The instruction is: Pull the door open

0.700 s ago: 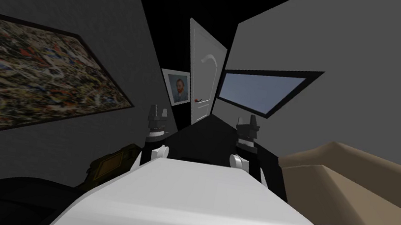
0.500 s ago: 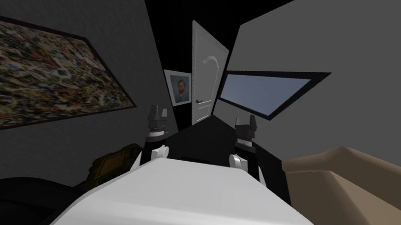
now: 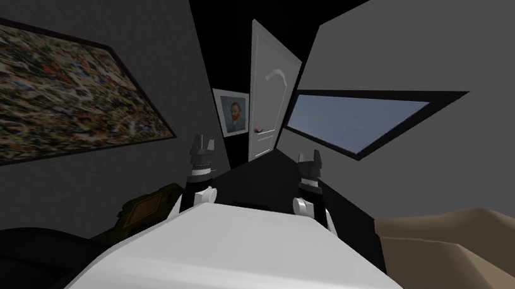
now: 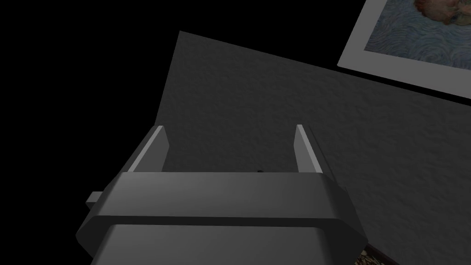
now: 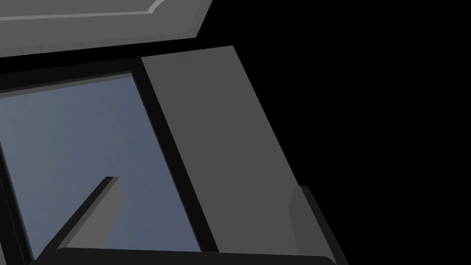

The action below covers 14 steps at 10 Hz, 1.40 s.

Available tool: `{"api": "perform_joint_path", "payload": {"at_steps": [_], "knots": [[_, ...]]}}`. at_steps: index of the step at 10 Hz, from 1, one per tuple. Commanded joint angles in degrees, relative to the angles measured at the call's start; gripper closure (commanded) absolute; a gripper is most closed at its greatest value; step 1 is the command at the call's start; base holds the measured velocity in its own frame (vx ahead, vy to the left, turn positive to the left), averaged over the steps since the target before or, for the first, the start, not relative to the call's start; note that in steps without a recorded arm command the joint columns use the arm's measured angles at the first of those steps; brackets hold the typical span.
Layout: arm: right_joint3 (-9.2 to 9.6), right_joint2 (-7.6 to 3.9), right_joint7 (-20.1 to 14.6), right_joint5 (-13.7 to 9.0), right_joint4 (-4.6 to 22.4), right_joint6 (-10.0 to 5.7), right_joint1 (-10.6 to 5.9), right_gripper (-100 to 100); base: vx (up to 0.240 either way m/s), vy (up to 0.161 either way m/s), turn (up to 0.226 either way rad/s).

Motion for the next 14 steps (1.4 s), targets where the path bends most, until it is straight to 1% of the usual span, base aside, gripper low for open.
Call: {"api": "perform_joint_path", "payload": {"at_steps": [1, 6, 14], "knots": [[0.22, -0.8, -0.1, 0.0, 2.5, -0.46, -1.02, -100, 0.117, -0.02, 0.171], [0.41, -2.69, -0.7, -0.3, 8.0, -1.96, -2.83, -100, 0.098, -0.009, 0.1], [0.76, -6.05, -1.8, -0.7, 18.5, -4.82, -6.29, -100, 0.093, -0.022, 0.116]]}}
